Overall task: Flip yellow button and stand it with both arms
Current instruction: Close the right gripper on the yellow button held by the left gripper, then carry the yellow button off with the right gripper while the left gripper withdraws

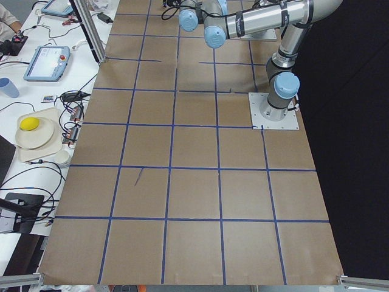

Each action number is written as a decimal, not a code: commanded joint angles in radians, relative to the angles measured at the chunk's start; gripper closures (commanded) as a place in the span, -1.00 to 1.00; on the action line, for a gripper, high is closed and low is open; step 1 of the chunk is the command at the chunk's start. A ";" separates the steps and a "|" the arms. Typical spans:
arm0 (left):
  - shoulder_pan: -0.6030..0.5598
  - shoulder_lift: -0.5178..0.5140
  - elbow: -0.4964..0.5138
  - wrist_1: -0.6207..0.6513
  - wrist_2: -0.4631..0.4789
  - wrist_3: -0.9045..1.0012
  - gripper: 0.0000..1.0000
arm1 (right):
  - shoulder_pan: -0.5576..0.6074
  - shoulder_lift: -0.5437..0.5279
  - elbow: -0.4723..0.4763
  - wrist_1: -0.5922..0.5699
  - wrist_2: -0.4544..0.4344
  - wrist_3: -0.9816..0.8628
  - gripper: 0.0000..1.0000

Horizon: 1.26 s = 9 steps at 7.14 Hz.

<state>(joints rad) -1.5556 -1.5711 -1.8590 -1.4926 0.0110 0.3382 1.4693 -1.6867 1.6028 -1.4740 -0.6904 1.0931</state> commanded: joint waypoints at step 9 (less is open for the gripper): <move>0.040 -0.021 0.176 0.211 1.064 -0.418 -1.00 | -0.274 0.005 0.317 -0.458 -0.693 -1.469 0.78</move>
<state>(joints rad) -1.5133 -1.5891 -1.7101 -1.2478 0.9584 -0.0800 1.2464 -1.6813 1.8316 -1.7908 -1.3629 -0.1738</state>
